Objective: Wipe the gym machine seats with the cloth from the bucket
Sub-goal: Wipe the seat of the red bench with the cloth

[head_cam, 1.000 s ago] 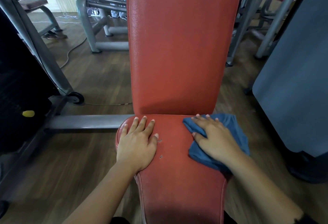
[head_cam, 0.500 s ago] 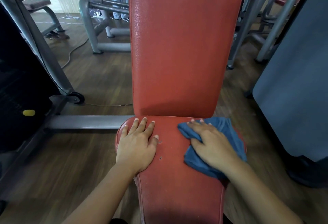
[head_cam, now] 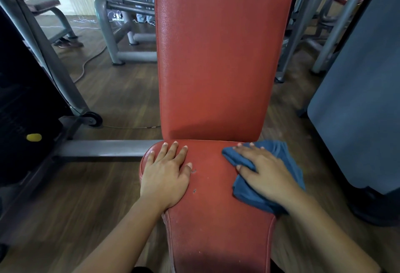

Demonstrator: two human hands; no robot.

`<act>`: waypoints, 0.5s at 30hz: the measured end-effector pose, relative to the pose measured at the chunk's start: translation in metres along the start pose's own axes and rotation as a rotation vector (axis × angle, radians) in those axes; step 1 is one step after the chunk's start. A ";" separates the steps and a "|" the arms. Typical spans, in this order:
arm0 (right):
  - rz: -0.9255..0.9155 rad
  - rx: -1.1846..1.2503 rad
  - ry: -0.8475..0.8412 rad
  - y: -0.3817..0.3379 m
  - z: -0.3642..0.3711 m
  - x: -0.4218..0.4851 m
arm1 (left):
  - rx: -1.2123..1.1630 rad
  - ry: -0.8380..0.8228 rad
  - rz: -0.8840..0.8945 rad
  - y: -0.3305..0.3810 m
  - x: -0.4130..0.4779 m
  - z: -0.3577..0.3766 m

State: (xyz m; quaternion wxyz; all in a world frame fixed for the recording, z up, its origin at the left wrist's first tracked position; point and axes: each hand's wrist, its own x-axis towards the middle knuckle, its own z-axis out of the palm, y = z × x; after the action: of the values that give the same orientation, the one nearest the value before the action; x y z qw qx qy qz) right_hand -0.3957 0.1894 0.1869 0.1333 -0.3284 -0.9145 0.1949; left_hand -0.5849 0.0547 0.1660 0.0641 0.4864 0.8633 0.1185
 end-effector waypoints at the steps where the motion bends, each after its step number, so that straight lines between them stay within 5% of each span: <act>1: -0.048 0.029 -0.003 -0.002 0.000 -0.012 | 0.004 0.001 -0.001 -0.001 0.000 0.000; 6: 0.006 0.110 0.034 0.012 -0.009 -0.033 | 0.007 0.001 0.000 0.001 0.000 0.000; 11: 0.157 -0.104 0.009 0.010 -0.001 0.013 | 0.014 -0.008 -0.001 0.002 0.001 0.000; 15: 0.068 -0.050 -0.028 -0.006 0.005 0.013 | 0.009 -0.002 0.002 0.000 0.000 0.001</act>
State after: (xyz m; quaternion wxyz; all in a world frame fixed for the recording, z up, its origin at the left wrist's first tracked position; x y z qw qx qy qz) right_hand -0.4107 0.1920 0.1867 0.1055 -0.3599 -0.9092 0.1808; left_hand -0.5843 0.0546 0.1650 0.0629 0.4876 0.8633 0.1142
